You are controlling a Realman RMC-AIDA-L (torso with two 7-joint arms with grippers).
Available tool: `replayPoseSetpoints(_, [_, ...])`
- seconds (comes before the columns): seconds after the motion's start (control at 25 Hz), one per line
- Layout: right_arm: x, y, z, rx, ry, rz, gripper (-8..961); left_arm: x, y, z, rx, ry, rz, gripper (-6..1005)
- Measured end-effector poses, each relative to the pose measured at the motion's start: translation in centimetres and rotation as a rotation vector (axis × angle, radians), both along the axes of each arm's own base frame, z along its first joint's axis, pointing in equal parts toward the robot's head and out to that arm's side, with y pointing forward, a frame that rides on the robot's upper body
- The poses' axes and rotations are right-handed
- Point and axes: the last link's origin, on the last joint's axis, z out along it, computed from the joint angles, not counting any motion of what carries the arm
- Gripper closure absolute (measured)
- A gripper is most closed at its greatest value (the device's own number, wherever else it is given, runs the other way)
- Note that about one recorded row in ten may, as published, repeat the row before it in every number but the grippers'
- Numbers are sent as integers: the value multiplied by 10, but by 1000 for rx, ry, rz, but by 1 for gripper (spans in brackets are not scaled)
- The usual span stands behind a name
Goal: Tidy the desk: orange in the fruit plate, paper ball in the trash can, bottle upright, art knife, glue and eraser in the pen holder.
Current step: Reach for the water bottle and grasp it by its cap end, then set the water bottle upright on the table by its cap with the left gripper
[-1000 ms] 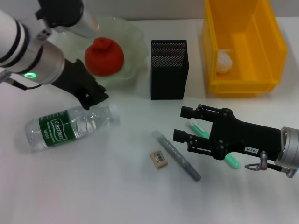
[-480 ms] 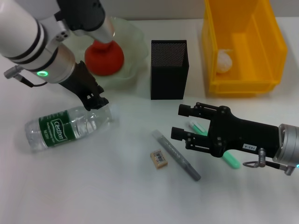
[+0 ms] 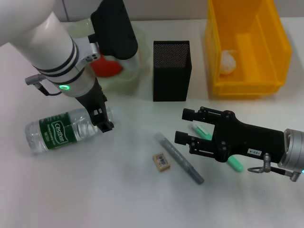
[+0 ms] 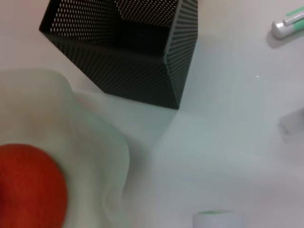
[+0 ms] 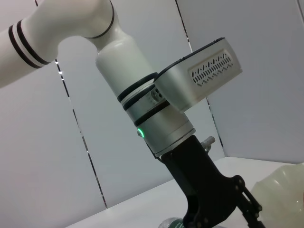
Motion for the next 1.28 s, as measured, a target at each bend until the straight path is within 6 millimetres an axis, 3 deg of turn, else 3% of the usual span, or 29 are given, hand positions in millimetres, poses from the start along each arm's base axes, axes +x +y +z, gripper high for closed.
replayPoseSetpoints(0.28, [1, 0, -1, 1, -5, -6, 279, -2, 0, -9, -15, 17, -14, 226])
replayPoseSetpoints(0.52, [2, 0, -1, 2, -7, -8, 279, -4, 0, -16, -11, 27, -25, 231])
replayPoseSetpoints(0.92, [2, -1, -2, -3, -6, -17, 279, -6, 4, -17, 13, 24, -17, 393])
replayPoseSetpoints(1.08, [1, 0, -3, -4, -5, -14, 279, -7, 4, -17, 15, 28, -14, 546])
replayPoseSetpoints(1.28, [1, 0, -3, -5, -5, -13, 279, -6, 3, -16, 19, 25, -14, 550])
